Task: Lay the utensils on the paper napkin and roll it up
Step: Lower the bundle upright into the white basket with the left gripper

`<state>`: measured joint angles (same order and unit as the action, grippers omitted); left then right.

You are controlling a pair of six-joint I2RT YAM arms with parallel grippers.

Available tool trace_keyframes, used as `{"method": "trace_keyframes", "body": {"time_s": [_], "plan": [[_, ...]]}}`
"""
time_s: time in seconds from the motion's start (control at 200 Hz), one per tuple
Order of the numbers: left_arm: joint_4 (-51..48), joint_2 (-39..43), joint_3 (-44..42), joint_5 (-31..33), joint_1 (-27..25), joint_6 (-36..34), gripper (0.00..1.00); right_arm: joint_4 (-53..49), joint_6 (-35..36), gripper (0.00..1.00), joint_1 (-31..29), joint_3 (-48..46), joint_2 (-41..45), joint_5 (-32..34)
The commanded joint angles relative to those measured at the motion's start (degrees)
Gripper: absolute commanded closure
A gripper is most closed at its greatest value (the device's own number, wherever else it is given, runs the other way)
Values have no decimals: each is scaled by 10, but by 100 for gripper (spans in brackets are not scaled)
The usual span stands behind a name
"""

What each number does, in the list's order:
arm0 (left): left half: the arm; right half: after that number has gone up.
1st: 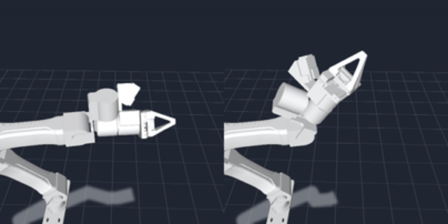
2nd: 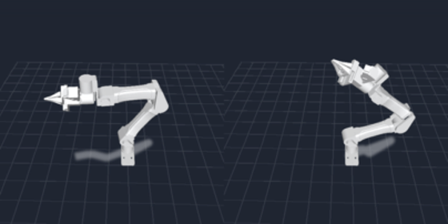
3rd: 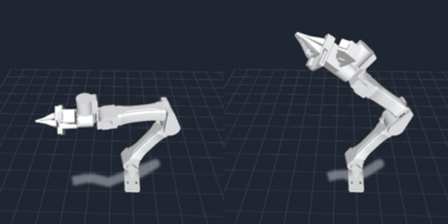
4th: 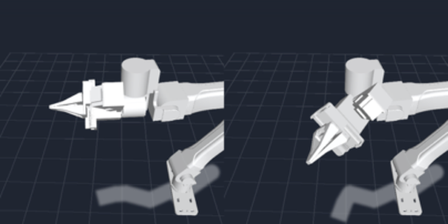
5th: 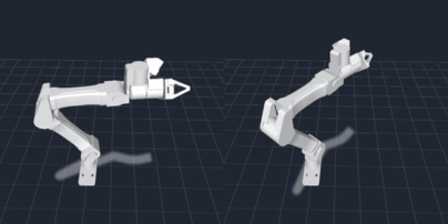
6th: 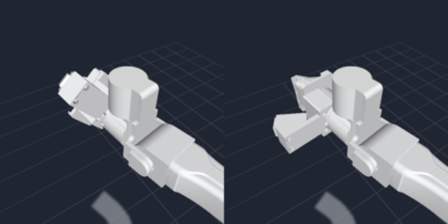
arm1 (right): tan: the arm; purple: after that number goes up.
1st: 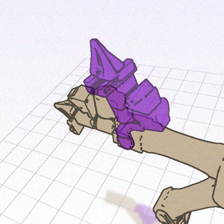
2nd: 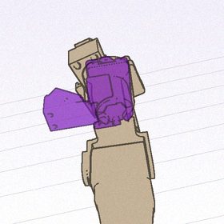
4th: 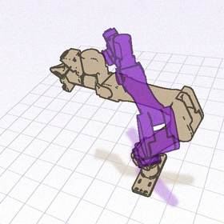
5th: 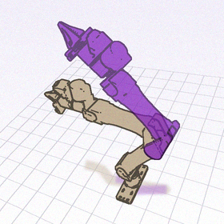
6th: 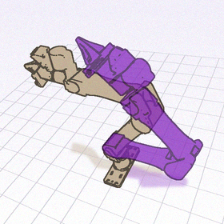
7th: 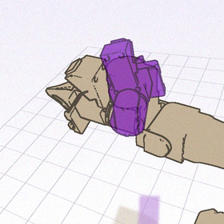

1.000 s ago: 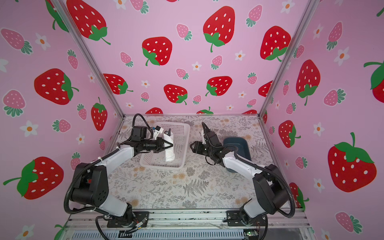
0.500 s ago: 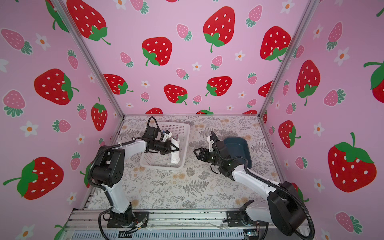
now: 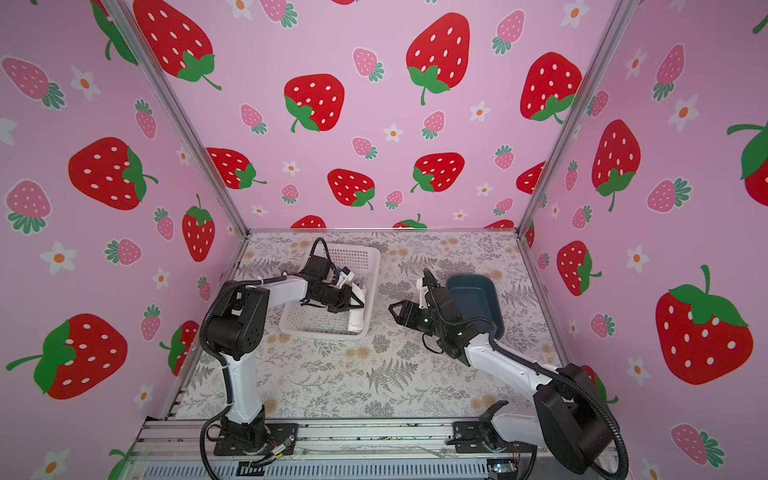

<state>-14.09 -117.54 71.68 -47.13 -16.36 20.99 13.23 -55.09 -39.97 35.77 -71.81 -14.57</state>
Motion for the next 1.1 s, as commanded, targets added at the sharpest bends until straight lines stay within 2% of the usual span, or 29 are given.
{"method": "trace_keyframes", "body": {"time_s": [0.0,0.3,0.655,0.67,0.72,1.096], "plan": [[-6,-5,30,-20,-2,-10,100,10,-10,38,0,0,4,-8],[-11,-28,37,-31,-2,-9,100,18,-16,38,0,5,-11,-19],[-14,-45,35,-25,-5,-5,96,17,-20,38,0,1,-11,-22],[-15,-45,35,-23,-5,-5,91,16,-20,38,0,1,-11,-21],[-18,-45,36,-18,-6,-6,88,16,-20,38,0,0,-10,-21],[-46,-41,39,29,-6,-4,74,15,-23,38,-1,-1,-5,-20]]}}
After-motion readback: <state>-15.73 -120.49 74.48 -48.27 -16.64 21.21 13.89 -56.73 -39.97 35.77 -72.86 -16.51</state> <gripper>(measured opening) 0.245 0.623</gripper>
